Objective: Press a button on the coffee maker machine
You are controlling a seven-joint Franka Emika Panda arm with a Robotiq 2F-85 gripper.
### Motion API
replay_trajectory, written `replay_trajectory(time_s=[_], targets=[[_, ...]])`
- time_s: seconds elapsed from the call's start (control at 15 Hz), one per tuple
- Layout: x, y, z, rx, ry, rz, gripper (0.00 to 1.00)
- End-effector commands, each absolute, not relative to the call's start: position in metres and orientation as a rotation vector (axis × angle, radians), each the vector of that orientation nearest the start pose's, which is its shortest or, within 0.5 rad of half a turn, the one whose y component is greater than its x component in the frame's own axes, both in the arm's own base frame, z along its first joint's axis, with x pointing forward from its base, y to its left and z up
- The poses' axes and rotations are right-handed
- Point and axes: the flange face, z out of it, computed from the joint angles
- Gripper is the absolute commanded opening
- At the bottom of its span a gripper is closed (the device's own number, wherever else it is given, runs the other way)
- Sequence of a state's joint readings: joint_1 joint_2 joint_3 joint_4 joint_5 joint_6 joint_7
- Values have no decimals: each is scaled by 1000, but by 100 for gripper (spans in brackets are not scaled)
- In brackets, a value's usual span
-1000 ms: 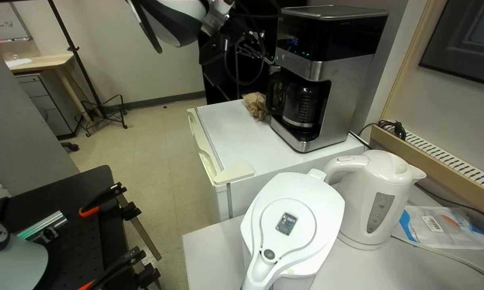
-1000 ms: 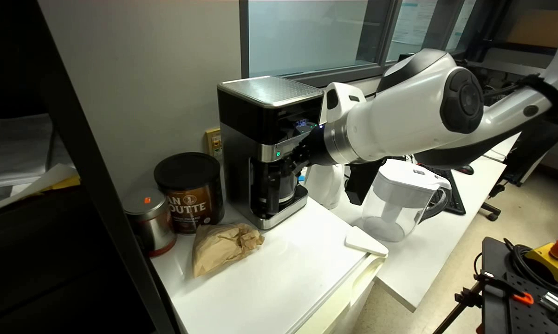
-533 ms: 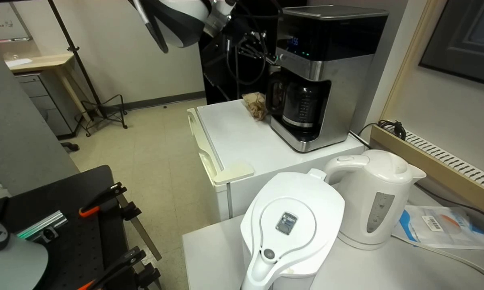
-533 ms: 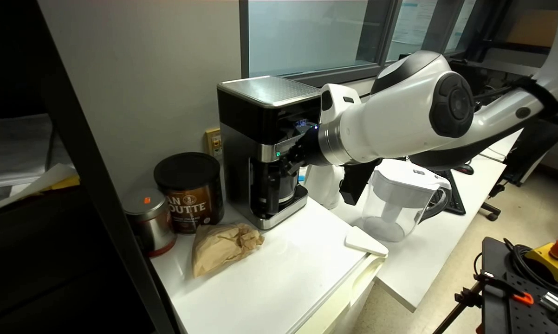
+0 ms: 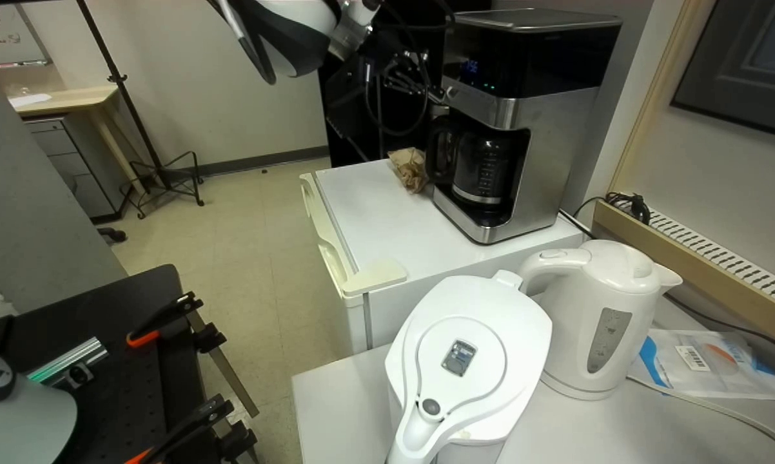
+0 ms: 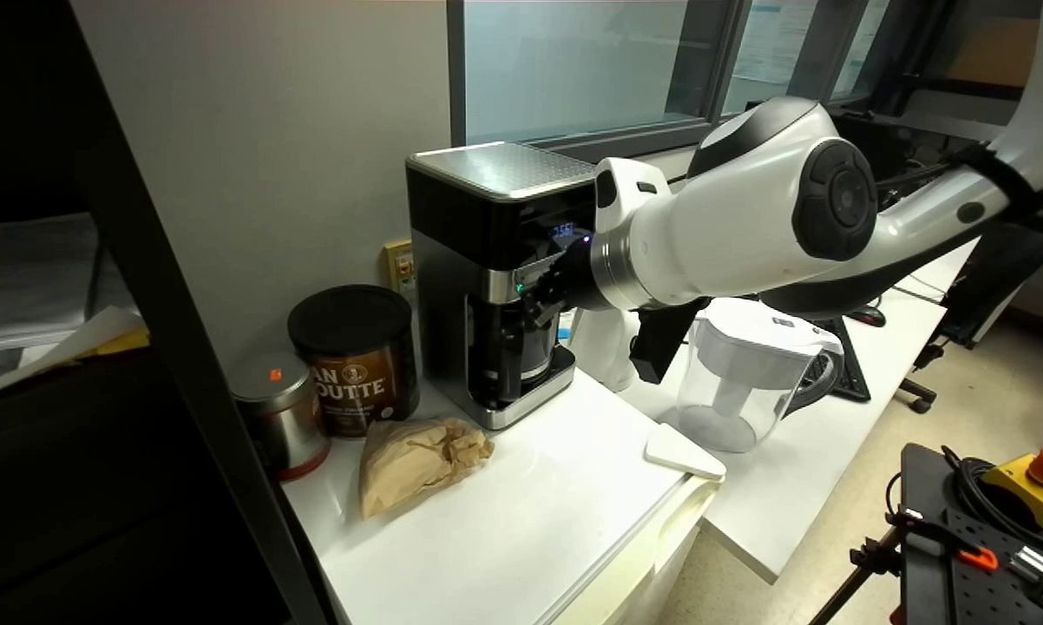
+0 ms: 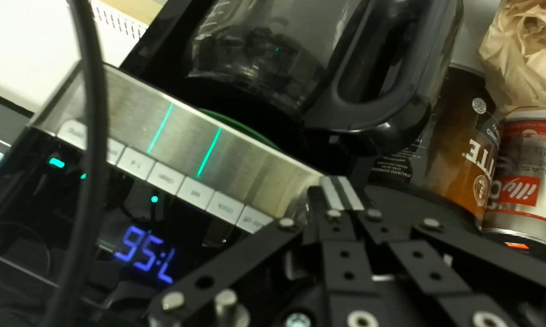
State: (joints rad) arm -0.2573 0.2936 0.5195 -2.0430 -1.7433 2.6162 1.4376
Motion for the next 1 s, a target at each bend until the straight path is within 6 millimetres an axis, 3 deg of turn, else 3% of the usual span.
replay_trajectory(time_s=[0.0, 0.93], targets=[[585, 171, 334, -3131, -364, -1546, 0], [590, 175, 339, -3119, -335, -1553, 0]])
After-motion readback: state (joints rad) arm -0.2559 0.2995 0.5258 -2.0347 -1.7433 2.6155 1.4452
